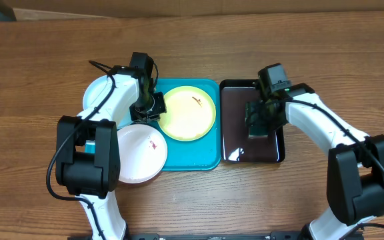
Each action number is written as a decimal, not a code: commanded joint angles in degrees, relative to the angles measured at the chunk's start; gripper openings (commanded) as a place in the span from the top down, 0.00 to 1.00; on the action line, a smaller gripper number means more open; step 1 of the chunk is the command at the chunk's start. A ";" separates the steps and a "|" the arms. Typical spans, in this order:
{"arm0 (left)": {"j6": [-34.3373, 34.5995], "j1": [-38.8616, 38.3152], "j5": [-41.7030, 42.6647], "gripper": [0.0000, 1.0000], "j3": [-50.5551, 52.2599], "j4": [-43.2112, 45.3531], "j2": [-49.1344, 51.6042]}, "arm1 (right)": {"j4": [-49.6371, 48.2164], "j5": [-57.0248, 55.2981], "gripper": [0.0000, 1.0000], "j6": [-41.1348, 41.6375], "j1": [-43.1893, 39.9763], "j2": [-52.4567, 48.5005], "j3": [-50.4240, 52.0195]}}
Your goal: Clean dirty plates on tray and stack at the side
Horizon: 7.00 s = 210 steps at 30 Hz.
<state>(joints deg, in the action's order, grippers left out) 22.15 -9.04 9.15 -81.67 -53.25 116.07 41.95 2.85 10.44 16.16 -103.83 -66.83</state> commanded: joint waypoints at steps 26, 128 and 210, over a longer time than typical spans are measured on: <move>-0.31 -0.42 -0.79 0.95 0.33 -0.24 0.79 | -1.81 -4.68 0.39 1.60 1.46 0.17 3.54; -8.90 -0.42 -2.62 0.96 1.03 2.69 0.81 | 15.85 1.84 0.96 4.61 8.92 1.25 -30.64; -8.37 -0.42 -0.68 0.96 1.03 3.06 0.81 | 37.64 -2.12 0.96 -0.68 1.70 -15.67 -38.07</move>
<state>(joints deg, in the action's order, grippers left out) 14.39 -9.02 5.93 -81.41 -50.59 116.07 79.77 8.25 7.64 17.72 -120.46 -107.90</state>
